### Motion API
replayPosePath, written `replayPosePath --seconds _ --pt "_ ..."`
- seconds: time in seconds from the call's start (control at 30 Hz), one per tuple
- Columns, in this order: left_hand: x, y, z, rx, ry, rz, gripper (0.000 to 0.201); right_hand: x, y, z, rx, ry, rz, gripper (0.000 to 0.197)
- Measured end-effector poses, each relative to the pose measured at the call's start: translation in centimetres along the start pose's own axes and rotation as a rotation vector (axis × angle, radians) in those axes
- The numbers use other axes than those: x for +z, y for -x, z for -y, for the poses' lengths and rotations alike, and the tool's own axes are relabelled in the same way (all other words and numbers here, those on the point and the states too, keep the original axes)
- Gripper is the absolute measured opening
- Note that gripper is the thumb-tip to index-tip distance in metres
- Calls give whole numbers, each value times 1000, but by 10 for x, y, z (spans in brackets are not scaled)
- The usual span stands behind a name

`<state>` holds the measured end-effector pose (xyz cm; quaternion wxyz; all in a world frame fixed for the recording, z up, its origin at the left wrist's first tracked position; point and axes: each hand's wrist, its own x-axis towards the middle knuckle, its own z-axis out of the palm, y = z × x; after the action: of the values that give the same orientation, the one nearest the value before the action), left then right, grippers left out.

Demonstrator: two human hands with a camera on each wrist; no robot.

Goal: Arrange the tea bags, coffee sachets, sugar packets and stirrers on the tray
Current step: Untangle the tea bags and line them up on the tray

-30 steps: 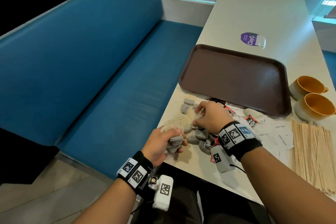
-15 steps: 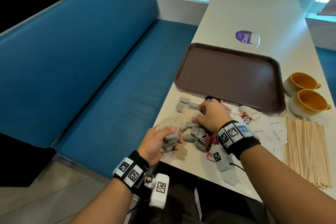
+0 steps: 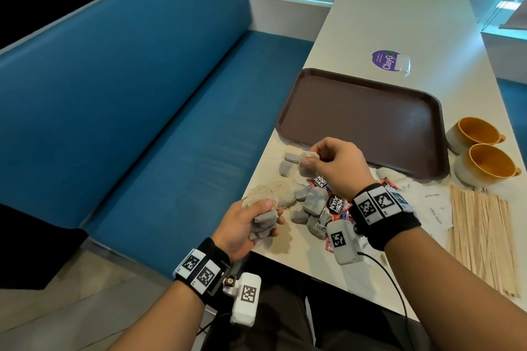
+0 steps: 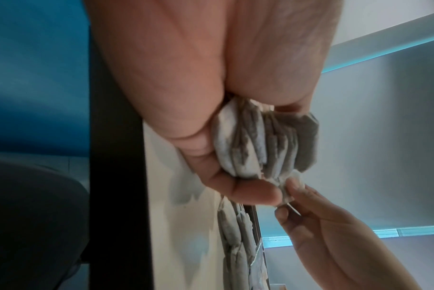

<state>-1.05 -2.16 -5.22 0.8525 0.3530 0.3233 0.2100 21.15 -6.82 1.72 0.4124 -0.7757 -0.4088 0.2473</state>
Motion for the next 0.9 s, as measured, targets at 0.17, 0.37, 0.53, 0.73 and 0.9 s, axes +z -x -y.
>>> replayPosePath --seconds 0.17,0.37,0.53,0.73,0.9 --pt "-1 2 0 11 46 -19 20 24 -4 12 49 -34 410 29" --pt "-4 2 1 15 49 -13 26 50 -4 3 -44 466 364 42" --pt "-6 0 2 1 48 -4 28 56 -6 1 -74 562 394 58" --pt "-4 1 1 2 53 -4 30 58 -6 3 -49 573 422 22" --pt "-4 3 1 -5 60 10 27 44 7 0 -15 425 323 14"
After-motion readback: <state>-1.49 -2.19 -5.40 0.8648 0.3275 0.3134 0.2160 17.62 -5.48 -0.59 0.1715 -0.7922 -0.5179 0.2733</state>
